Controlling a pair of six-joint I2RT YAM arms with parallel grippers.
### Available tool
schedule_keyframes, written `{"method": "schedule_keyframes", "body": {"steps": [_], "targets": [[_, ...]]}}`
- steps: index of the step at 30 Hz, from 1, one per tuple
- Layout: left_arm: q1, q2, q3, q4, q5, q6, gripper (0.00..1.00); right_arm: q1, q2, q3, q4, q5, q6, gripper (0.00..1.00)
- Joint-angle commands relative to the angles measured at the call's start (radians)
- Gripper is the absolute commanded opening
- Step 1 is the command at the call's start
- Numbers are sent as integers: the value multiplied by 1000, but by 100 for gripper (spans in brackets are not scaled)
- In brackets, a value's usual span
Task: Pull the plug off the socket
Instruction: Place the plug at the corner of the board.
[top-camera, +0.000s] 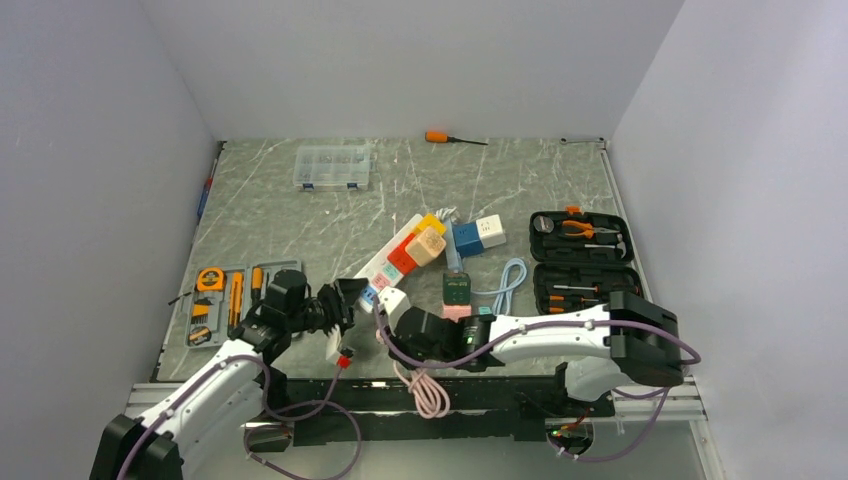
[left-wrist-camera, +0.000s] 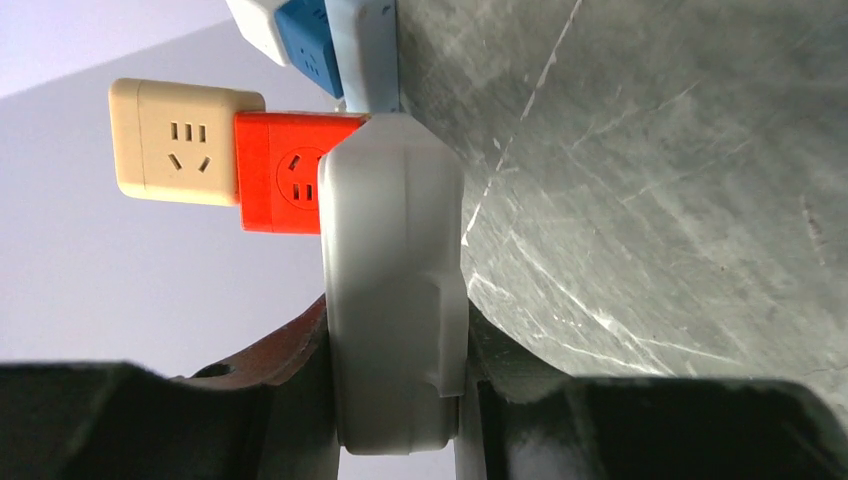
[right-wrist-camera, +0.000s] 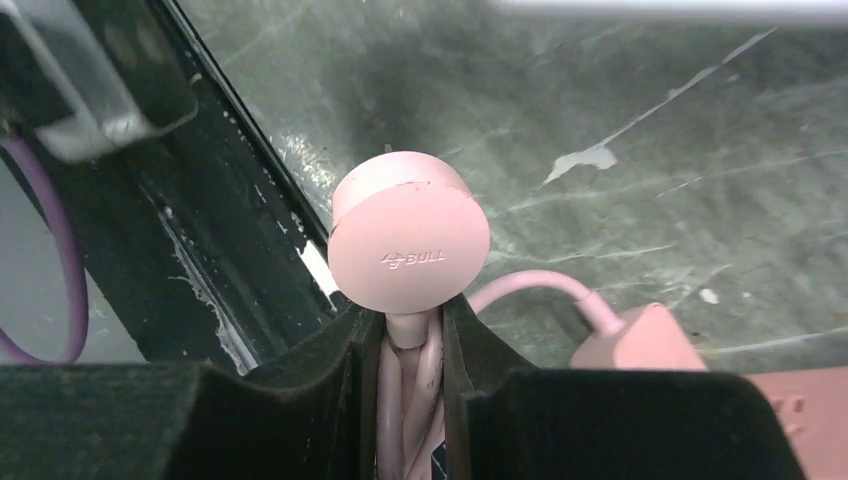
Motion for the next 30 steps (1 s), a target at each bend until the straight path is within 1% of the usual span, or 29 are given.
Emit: {"method": "schedule_keyframes", "body": {"steps": [1,2,5,6,7,10,13,16,17,18,20,21,25,30], "targets": [[87,89,-10,105,-88,548,0,35,41,-9,130,94,85,0],[104,99,-10,103,-81,564,0,34,48,-15,136,96,94,10],[118,102,-19,85,-86,578,0,36,50,-29,142,109,120,53],[118,99,-27,83,-91,579,1,36,44,-34,139,119,129,66],[118,97,-33,85,-94,576,4,36,34,-39,136,127,137,71],[119,95,-43,67,-128,556,15,36,-13,-61,127,151,156,74],[126,117,-41,75,-159,538,25,37,-81,-78,100,174,189,75],[133,137,-36,90,-169,535,40,37,-167,-100,35,202,243,75],[134,139,-32,87,-171,536,48,37,-201,-112,19,210,269,75],[135,139,-27,79,-173,537,61,37,-242,-125,-1,216,291,75],[134,131,-18,59,-178,538,94,36,-321,-146,-60,236,364,76],[135,123,-12,42,-177,531,99,36,-364,-156,-99,252,407,76],[135,76,24,-27,-171,461,99,36,-505,-194,-298,321,618,75],[134,0,109,-174,-179,288,99,36,-606,-231,-529,340,891,73]]}}
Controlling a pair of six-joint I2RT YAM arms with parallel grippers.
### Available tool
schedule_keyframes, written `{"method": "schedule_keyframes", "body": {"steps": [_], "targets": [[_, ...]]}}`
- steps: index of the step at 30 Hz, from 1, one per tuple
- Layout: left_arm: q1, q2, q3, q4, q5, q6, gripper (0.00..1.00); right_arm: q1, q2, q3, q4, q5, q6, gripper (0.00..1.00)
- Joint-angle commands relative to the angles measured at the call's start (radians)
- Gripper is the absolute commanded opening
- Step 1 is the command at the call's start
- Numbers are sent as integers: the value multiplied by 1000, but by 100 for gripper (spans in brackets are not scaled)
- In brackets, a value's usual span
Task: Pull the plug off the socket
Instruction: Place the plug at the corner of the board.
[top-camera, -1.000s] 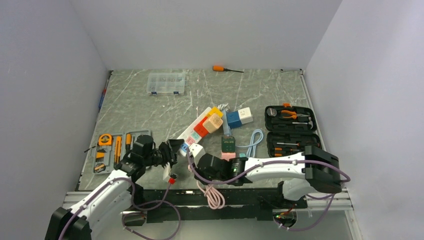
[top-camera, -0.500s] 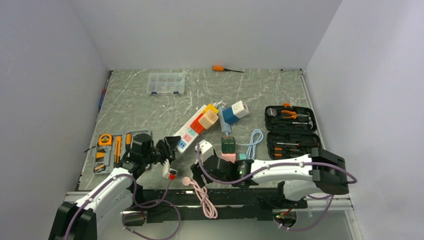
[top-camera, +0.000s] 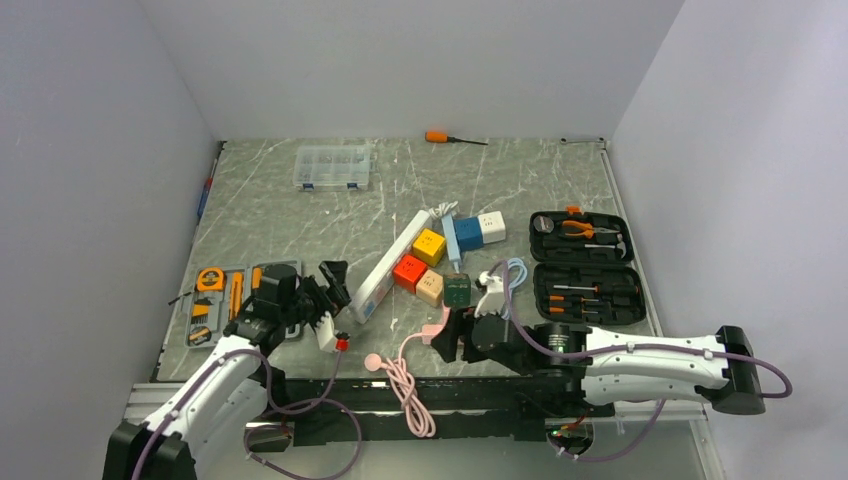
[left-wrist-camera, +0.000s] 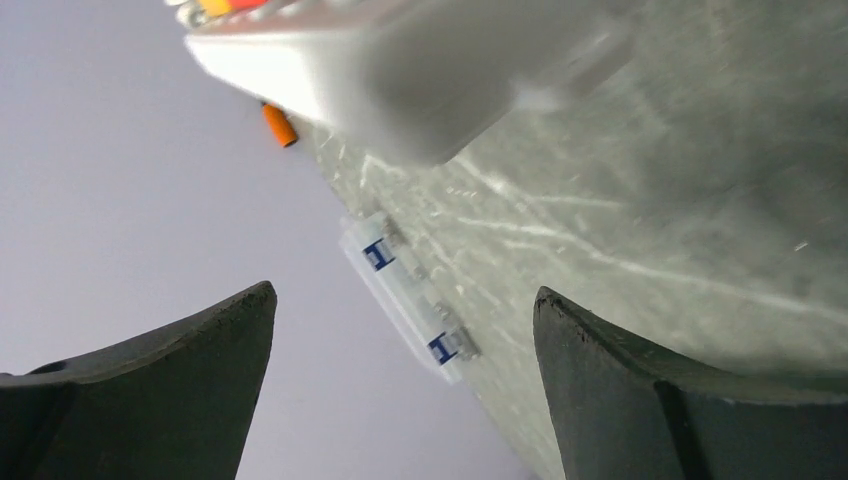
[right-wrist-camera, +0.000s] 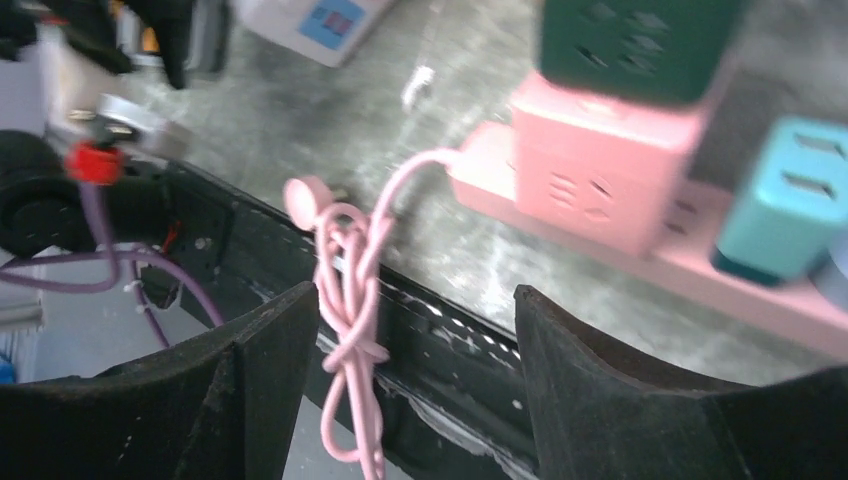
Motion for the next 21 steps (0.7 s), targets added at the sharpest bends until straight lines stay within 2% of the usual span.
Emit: {"method": "schedule_keyframes", "body": {"steps": [1,5,7,11,12,13,16,18,21], "targets": [[0,-70,112,-145,-8,252,99,0,-62,-42,-245,46,302,72],[-1,-109,199,-233,-35,90,99,0,-82,-70,-308,47,434,71],[-4,-90,275,-255,-45,-51,99,0,-72,-71,-350,59,492,70],[-87,45,541,-365,-137,-493,99,0,-39,-81,-372,78,572,70],[-107,90,626,-418,-142,-649,99,0,-33,-85,-376,95,594,70],[-129,133,701,-454,-142,-726,99,0,-29,-87,-379,113,611,70],[-187,272,872,-558,-132,-1090,99,-1,-30,-89,-417,164,680,69],[-227,357,947,-602,-121,-1236,99,-1,-38,-84,-463,198,734,68],[-246,485,1016,-584,-128,-1405,99,-1,-48,-78,-510,232,780,67]]}}
